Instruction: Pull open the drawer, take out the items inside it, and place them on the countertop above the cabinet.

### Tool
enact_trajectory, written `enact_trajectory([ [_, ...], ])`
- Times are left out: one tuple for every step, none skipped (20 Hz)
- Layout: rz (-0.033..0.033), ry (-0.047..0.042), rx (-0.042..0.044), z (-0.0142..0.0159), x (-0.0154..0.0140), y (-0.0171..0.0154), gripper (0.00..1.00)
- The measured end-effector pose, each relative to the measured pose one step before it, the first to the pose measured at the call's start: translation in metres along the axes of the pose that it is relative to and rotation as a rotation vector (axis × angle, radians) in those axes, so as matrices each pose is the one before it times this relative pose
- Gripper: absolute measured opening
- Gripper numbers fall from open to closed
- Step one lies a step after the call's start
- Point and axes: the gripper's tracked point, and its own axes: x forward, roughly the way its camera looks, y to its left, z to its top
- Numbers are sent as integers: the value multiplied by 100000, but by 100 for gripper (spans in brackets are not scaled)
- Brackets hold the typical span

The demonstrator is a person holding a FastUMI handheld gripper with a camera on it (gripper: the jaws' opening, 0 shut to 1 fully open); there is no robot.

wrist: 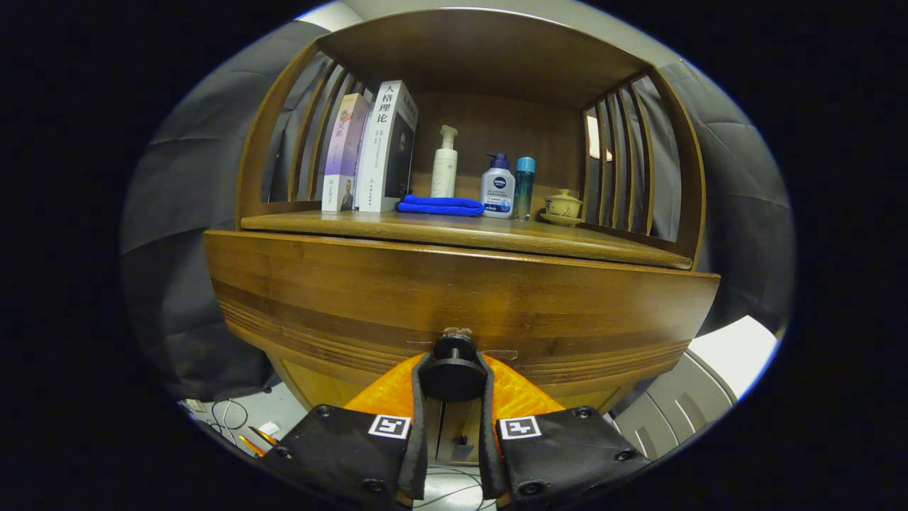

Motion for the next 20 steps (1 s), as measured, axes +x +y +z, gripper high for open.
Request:
enact_trajectory([
  [102, -18, 113, -75, -317, 96, 31],
  [252, 136, 368, -148, -521, 111, 31],
  [39, 152, -95, -468, -1225, -19, 32],
  [-68, 382, -844, -69, -458, -53, 32],
  [-160, 182, -756, -26, -181, 95, 31],
  [-89, 235, -376, -72, -354, 1, 31],
  [-99, -132, 109, -99, -433, 38, 32],
  [96, 61, 421, -173, -491, 26, 32],
  [103, 71, 152, -115, -550, 67, 32],
  [-58, 250, -253, -132, -452, 63, 32],
  [-174, 120, -306, -174, -441, -76, 32],
  [-160, 397, 108, -78, -434, 5, 32],
  [-179, 86, 265, -155, -412, 89, 32],
  [-234, 270, 86, -71, -377, -22, 32],
  [-199, -79, -86, -95, -420, 40, 32],
  [-58, 547, -183, -88, -337, 8, 32],
  [-129, 11, -344, -224, -445, 8, 32],
  [-230, 320, -176, -148, -385, 31, 32],
  [-168, 168, -6, -108, -429, 12, 32],
  [-81, 575, 337, -148, -398, 46, 32],
])
